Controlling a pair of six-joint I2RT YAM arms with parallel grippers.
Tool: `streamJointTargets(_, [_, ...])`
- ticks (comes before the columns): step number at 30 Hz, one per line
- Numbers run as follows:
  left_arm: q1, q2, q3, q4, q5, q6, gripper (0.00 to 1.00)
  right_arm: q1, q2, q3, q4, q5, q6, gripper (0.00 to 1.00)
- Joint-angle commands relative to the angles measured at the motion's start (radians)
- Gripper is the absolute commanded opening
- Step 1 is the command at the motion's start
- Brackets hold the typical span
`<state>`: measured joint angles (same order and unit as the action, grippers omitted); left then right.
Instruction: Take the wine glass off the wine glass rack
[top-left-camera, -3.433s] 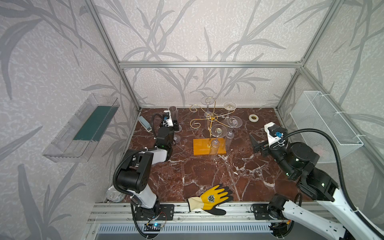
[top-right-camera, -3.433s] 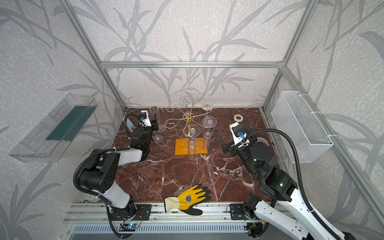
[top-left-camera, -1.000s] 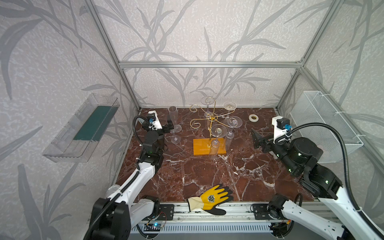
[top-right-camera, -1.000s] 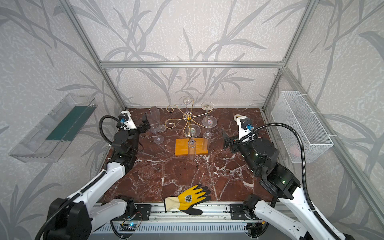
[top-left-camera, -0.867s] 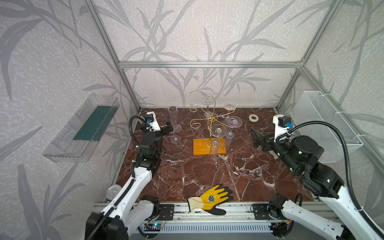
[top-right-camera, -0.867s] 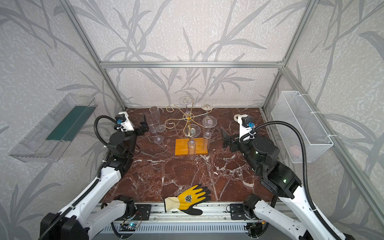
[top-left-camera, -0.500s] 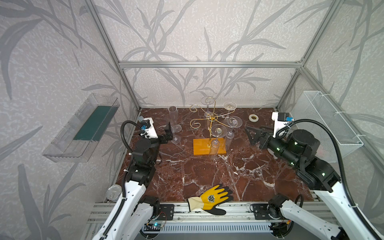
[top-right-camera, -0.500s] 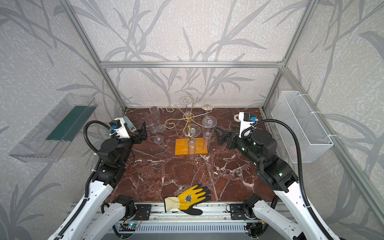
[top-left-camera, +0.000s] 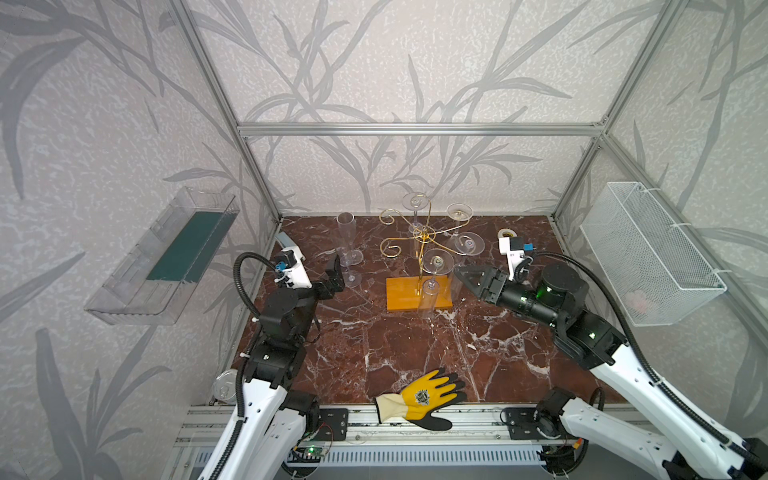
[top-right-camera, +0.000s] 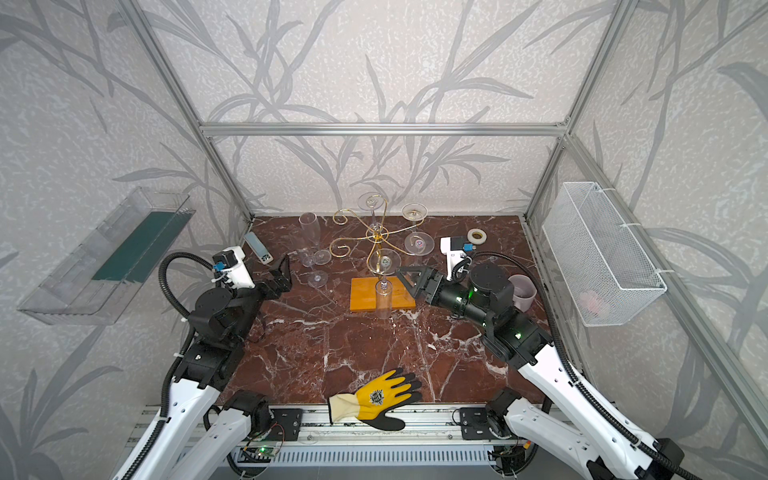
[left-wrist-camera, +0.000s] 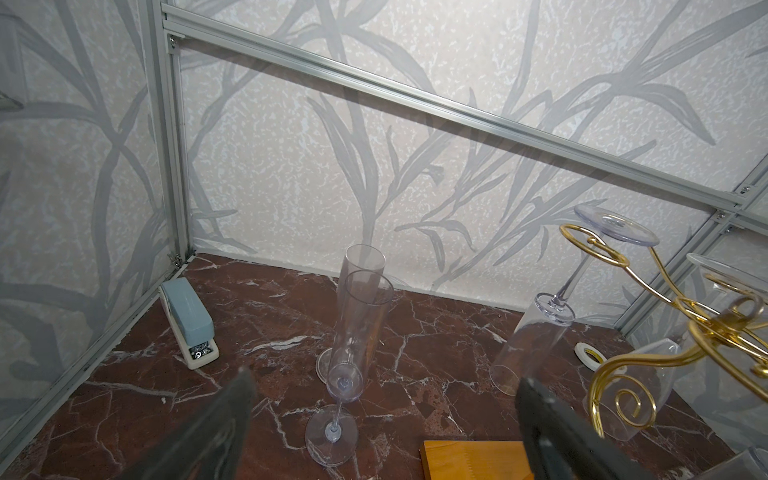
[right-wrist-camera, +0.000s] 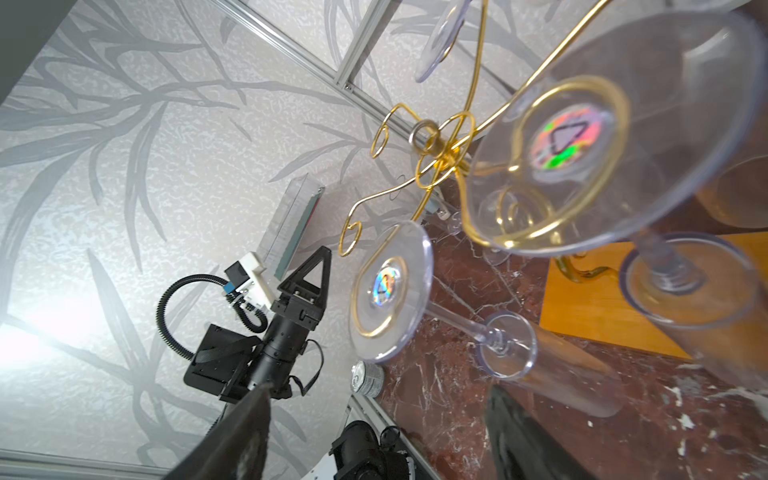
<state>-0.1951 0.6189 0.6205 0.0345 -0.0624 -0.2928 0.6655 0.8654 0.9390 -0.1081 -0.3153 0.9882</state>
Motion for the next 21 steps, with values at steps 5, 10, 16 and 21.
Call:
streamJointTargets(5, [0.0,-0.024,-0.022,-0.035,0.02,-0.048,0.99,0.032,0.018,-0.02,0.102,0.057,0.053,0.68])
streamJointTargets(10, [0.0,-0.025,-0.031,-0.037,0.021,-0.054,0.99,0.032,0.024,-0.073,0.181,0.099,0.108,0.59])
streamJointTargets(16, [0.001,-0.028,-0.032,-0.038,0.022,-0.058,0.99,0.033,0.038,-0.103,0.224,0.116,0.139,0.52])
streamJointTargets(21, [0.0,-0.03,-0.034,-0.044,0.022,-0.064,0.99,0.032,0.046,-0.115,0.275,0.118,0.153,0.5])
